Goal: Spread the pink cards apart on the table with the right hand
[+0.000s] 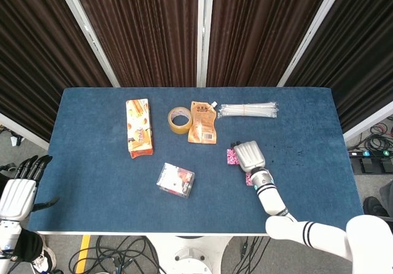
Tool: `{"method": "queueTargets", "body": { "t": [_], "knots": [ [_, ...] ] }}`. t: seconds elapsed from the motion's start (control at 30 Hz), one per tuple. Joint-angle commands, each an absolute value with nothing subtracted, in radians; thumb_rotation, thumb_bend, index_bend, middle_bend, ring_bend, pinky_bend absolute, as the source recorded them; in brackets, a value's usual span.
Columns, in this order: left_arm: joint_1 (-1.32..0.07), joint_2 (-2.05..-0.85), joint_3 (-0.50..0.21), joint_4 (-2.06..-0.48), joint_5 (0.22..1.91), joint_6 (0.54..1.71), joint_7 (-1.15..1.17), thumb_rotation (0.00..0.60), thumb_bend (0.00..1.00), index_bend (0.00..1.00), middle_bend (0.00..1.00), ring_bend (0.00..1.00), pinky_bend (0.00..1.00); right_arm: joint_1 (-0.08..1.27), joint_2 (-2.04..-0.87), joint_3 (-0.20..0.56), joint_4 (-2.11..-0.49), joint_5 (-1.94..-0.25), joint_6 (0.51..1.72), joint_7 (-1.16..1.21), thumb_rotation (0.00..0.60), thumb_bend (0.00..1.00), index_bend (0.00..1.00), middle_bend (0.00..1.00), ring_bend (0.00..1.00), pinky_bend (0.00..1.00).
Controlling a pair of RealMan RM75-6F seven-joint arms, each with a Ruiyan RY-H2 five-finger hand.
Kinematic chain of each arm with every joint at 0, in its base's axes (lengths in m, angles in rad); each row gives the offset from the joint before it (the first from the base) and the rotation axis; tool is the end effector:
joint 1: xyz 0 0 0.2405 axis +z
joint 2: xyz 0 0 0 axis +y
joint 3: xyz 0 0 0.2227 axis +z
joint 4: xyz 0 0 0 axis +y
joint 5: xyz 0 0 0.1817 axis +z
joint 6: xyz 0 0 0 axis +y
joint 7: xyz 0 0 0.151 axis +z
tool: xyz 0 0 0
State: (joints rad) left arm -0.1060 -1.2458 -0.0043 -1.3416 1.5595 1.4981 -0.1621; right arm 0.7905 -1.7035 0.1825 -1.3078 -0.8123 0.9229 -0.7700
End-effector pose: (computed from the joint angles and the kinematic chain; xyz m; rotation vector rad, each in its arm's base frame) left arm -0.2959 0.1837 0.1493 -1.4483 -0.9065 -0.9410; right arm -0.1476 -0.3337 -0.0290 1.8715 -0.8158 0.5414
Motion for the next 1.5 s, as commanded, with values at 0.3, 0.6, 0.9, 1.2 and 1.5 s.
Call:
{"method": "queueTargets", "body": {
  "t": [0.3,0.6,0.9,1.2,1.5],
  "knots": [
    [-0.103,-1.25,-0.005,-1.325,1.553,1.496,-0.182,0.6,0.0,0.07,0.07,0.0,0.1,0.822,-1.749,0.171,-1.231,-0.786,0.885,-0.75,0.6,0.2,0.32,0.31,0.76,0.85],
    [-0.102,-1.252,-0.006,-1.32,1.555,1.497,-0.185,0.6,0.0,0.07,0.07,0.0,0.1,0.83,-1.725,0.164,-1.256,-0.781,0.869,-0.727,0.6,0.15,0.18,0.21,0.76,0.85],
    [-0.101,-1.252,-0.004,-1.322,1.557,1.499,-0.18,0.6,0.0,0.07,0.07,0.0,0.1,0.802,-1.642,0.158,-1.379,-0.833,0.955,-0.702,0.6,0.16,0.17,0.23,0.76,0.85],
    [-0.1,-1.253,0.0,-1.325,1.564,1.502,-0.172,0.6,0.0,0.07,0.07,0.0,0.1,0.712,-1.487,0.07,-1.554,-0.896,1.026,-0.679,0.6,0.15,0.26,0.3,0.76,0.85],
    [-0.106,-1.25,-0.002,-1.341,1.566,1.495,-0.15,0.6,0.0,0.07,0.07,0.0,0.1,0.677,-1.429,0.012,-1.589,-0.879,0.994,-0.668,0.6,0.13,0.27,0.31,0.76,0.85]
  ]
}}
